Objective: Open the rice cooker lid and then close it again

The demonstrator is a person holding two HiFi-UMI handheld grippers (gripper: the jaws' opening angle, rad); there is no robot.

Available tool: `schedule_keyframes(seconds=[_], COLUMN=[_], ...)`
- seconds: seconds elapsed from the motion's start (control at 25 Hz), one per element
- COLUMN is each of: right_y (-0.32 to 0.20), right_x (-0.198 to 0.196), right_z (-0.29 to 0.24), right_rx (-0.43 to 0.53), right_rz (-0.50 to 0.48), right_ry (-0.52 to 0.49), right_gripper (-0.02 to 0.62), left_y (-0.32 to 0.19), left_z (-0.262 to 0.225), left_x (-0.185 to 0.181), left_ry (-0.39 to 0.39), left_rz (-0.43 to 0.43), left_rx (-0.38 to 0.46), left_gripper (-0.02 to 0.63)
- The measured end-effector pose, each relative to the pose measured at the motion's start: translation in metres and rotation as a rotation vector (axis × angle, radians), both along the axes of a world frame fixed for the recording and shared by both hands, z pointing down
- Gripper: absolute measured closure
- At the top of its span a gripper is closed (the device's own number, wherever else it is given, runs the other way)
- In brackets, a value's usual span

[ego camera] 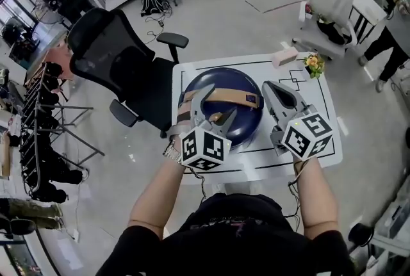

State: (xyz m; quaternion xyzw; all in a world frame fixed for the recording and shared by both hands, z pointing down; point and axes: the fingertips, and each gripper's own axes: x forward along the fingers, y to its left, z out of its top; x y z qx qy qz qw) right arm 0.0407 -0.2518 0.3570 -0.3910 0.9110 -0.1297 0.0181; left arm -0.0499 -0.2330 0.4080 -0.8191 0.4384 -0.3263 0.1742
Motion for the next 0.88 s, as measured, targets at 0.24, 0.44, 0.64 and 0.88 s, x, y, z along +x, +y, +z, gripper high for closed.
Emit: schedule_keyframes(seconds=[0.24,0.44,0.64,0.88], right_y=[0.0,0.0,-0.004,-0.005], right_x=[-0.006,-0.013,-0.013,-0.015], right_z=[0.018,0.035,0.047,0.055], right_rx=[-0.047,-0.088,-0.133,-0.16], right_rz=[0.014,0.009,0.03,0.028], right_ry=[0.026,0.061,0.053,0.022], right_gripper=[0.594,0.594,0.594,0.594], left_y=[-0.009,-0.014,-0.019,-0.02], left_z=[0.01,0.019,0.026,0.029], left_x=[0.009,0.014,0.019,0.023], left_ry=[-0.117,-0.187,-0.238,-0.275], left_rz=[0.056,0.1,0.131,0.161], left_rx=[0.013,-0.002,0.003,0.015], left_gripper=[0.273,0.311,0.351,0.36])
